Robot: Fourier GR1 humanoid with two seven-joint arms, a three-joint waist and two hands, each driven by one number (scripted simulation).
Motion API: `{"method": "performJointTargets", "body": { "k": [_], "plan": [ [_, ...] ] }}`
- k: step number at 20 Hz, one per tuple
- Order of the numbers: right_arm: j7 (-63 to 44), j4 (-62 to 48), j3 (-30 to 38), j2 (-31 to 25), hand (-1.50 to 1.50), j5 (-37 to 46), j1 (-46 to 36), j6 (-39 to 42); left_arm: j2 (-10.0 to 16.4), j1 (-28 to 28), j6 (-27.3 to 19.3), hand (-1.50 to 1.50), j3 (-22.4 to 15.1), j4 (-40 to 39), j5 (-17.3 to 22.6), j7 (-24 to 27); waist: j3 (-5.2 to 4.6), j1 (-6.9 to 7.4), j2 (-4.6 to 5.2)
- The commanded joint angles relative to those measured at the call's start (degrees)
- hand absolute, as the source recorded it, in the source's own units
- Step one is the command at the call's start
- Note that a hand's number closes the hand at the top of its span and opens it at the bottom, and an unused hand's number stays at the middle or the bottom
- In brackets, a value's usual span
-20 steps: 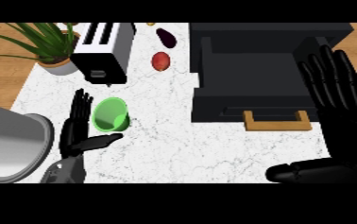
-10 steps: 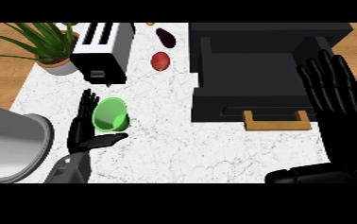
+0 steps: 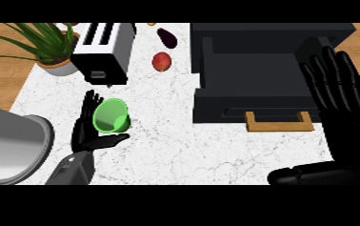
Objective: Pick up the cup, place it into the drawer and close the drawer
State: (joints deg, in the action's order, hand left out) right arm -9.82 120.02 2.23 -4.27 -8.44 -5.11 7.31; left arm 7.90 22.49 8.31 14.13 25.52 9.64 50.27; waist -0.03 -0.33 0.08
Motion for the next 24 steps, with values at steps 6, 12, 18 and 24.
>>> {"method": "performJointTargets", "body": {
  "k": [6, 12, 18, 24],
  "plan": [
    [-1.0, 1.76, -0.49, 0.02, -1.5, -0.61, 1.46, 0.56, 0.02, 5.62, 6.69, -1.5, 1.2, -6.71, 2.14, 0.84, -0.04, -0.38, 0.11],
    [-2.57, -0.66, 0.4, -0.81, -1.5, -0.33, -2.68, -0.29, -0.48, 5.61, 11.47, 1.5, 1.26, -9.14, 2.38, 4.54, -0.04, -0.29, 0.15],
    [-2.39, -2.4, 1.21, -0.25, -1.5, -0.07, -5.59, -1.74, -1.36, 3.83, 12.65, 1.5, -0.42, -6.61, 1.06, 9.58, -0.05, -0.04, 0.16],
    [-1.42, -1.39, 2.5, -1.54, -1.5, -1.66, -1.39, 0.61, -1.33, 2.18, 6.68, 1.5, 0.01, -3.47, 1.28, 10.33, 0.02, 0.21, -0.06]
  ]
}}
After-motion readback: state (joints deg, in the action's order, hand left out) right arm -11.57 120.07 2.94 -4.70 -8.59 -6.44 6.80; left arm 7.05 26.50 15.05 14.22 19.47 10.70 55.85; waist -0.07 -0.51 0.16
